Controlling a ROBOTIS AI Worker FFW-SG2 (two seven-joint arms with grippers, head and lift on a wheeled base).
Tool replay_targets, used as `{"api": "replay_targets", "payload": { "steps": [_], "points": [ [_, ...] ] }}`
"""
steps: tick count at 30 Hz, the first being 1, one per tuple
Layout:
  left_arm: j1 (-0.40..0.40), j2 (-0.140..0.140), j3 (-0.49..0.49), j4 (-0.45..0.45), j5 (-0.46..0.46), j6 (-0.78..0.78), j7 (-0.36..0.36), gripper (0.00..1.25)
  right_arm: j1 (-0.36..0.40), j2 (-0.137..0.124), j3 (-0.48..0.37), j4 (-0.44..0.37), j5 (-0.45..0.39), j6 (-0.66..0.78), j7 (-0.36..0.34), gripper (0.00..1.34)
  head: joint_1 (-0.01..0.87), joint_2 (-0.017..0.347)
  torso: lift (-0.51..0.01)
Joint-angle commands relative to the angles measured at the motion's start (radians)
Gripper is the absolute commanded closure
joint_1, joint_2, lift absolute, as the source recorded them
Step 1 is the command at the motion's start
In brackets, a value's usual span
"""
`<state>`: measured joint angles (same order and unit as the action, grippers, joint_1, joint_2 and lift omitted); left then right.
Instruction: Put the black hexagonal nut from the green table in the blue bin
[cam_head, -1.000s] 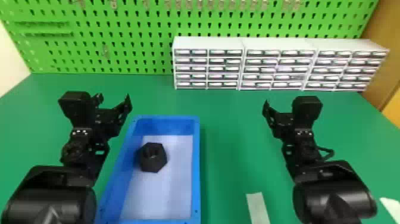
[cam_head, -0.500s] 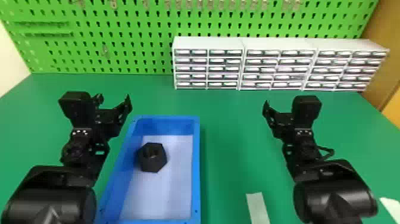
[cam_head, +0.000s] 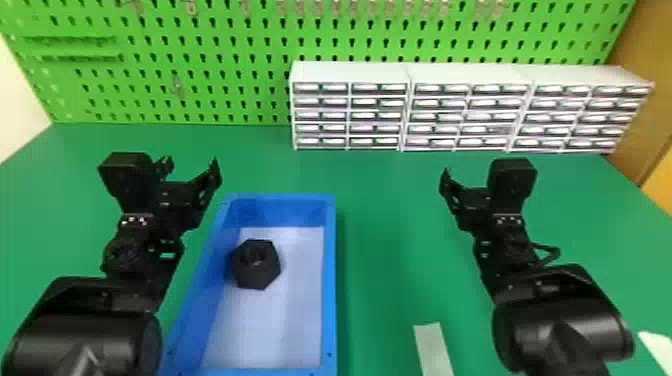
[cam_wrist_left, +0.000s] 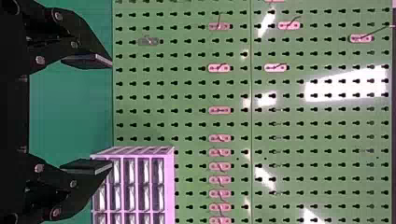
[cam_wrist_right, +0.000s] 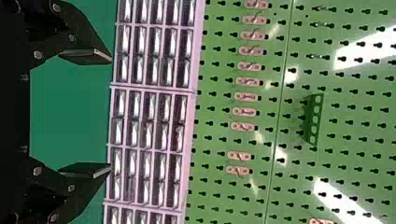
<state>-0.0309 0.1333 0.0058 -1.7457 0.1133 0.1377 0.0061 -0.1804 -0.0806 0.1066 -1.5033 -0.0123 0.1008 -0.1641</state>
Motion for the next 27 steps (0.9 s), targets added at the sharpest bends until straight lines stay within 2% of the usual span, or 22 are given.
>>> {"api": "replay_targets", "payload": {
  "steps": [1,27],
  "points": [
    [0.000,0.000,0.000,0.000,0.000,0.000,0.000,0.49,-0.001,-0.001,-0.001,0.000,0.000,0.003,0.000,0.45,0.686,0.052,-0.097],
    [-0.004,0.000,-0.003,0.000,0.000,0.000,0.000,0.49,-0.004,0.004,-0.010,-0.002,0.006,0.008,0.000,0.45,0.686,0.052,-0.097]
  ]
}}
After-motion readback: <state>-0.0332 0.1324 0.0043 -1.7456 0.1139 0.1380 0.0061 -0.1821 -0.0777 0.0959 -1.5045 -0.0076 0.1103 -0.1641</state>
